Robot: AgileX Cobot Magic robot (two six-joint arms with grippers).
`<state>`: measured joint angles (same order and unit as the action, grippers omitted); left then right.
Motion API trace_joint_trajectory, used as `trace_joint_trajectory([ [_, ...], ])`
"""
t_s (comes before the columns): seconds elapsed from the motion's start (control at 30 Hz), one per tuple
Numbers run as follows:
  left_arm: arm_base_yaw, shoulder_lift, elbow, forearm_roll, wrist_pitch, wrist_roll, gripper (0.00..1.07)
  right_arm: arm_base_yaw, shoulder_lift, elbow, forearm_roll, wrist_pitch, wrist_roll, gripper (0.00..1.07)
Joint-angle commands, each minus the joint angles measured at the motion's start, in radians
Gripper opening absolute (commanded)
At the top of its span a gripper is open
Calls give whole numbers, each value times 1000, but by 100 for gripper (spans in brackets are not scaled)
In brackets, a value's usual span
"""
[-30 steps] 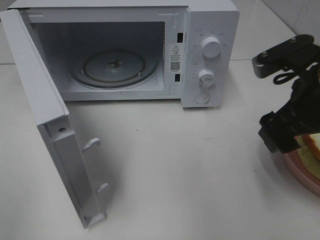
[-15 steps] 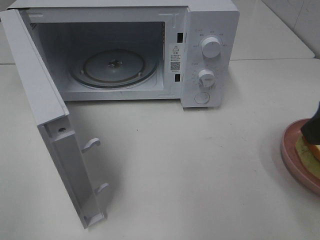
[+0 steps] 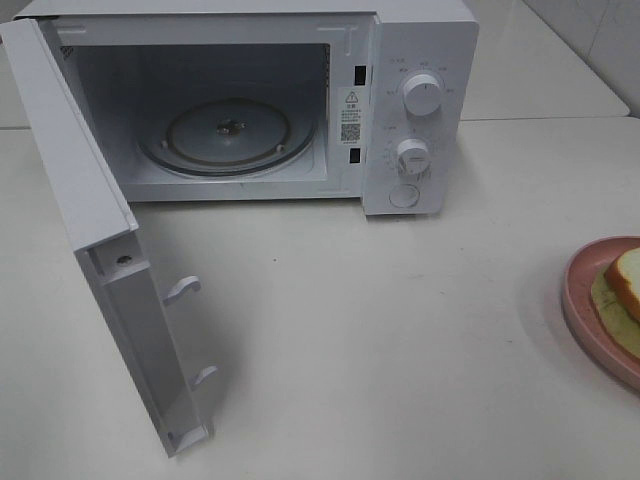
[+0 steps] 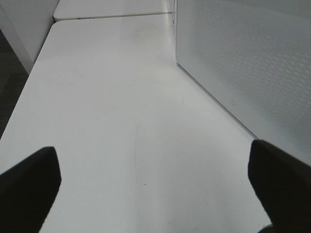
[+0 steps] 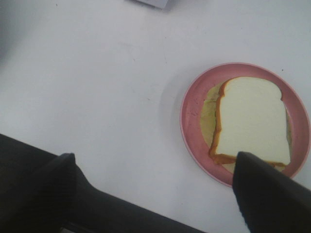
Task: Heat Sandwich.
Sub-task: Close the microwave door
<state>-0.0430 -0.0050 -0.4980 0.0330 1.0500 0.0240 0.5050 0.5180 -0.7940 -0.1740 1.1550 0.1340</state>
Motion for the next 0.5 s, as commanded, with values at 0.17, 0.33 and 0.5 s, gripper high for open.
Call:
trace_joint_trajectory([
  [0.17, 1, -25, 4, 4, -13, -3, 101, -122, -192, 94, 52, 10, -6, 82],
  [0.33, 1, -25, 4, 4, -13, -3, 101, -207, -303, 157, 93, -11, -25, 82],
  [0.5, 1, -25, 4, 4, -13, -3, 101, -281, -391, 235, 110, -54, -56, 82],
])
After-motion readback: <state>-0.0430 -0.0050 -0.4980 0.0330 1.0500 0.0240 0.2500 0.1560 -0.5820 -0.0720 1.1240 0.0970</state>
